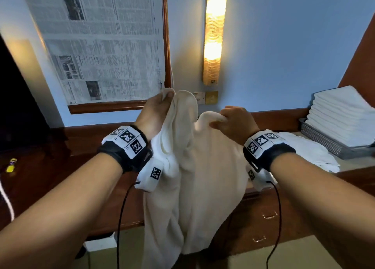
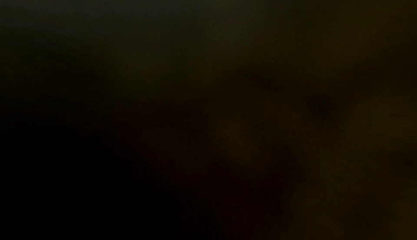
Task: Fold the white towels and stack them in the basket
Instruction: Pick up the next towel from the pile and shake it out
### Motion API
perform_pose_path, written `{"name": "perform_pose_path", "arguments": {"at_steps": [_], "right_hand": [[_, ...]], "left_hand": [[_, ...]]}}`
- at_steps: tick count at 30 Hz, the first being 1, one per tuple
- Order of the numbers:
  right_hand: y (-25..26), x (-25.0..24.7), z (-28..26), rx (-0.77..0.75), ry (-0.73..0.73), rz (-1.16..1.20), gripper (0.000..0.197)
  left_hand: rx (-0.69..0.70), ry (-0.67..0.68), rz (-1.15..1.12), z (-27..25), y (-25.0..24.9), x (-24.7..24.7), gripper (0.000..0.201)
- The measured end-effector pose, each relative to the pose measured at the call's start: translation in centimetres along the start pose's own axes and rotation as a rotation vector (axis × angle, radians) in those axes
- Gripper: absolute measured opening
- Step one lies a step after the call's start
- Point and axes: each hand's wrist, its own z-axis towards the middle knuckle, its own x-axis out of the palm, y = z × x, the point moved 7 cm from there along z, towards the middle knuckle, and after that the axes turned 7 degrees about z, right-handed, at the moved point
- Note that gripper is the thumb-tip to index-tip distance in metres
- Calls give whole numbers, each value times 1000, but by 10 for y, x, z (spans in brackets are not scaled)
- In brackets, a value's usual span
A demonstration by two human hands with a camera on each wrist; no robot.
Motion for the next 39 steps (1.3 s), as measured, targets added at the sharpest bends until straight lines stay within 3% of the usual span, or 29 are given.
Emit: {"name": "perform_pose_path", "arguments": {"at_steps": [2, 5, 7, 12, 15, 19, 21, 23, 25, 27, 29, 32, 35, 39], "right_hand": [[33, -13, 5, -135, -59, 46, 34], [64, -23, 16, -216, -112, 161, 35], [67, -27, 19, -177, -74, 228, 31], [39, 6, -12, 19, 294, 111, 25], [9, 20, -30, 110, 254, 261, 29], [-18, 11, -42, 208, 77, 436, 32], [-33, 1, -41, 260, -50, 488, 27], [-49, -14, -36, 325, -193, 584, 28], [-51, -28, -25, 325, -276, 636, 26], [-30, -36, -10, 243, -253, 606, 28], [9, -43, 6, 134, -210, 626, 38], [68, -55, 24, 7, -181, 740, 44], [122, -78, 39, -187, -194, 670, 22], [165, -113, 53, -256, -256, 744, 3]], "left_hand": [[23, 90, -100, -4, 1, 14, 51], [49, 124, -123, -8, 2, 24, 37], [69, 85, -77, -9, 0, 18, 38], [72, -80, -15, -12, -8, -25, 42], [112, -150, 116, -19, -13, -37, 37], [115, -187, 119, -30, -21, -38, 31], [98, -78, 79, -34, -21, -33, 30], [123, 168, 105, -39, -19, -24, 21], [164, 412, 270, -46, -24, -24, 21], [216, 484, 478, -44, -36, -40, 19], [256, 354, 624, -34, -55, -68, 15], [380, 174, 633, -21, -74, -95, 21], [538, 72, 534, -21, -91, -102, 32], [630, -152, 390, -18, -119, -117, 18]]}}
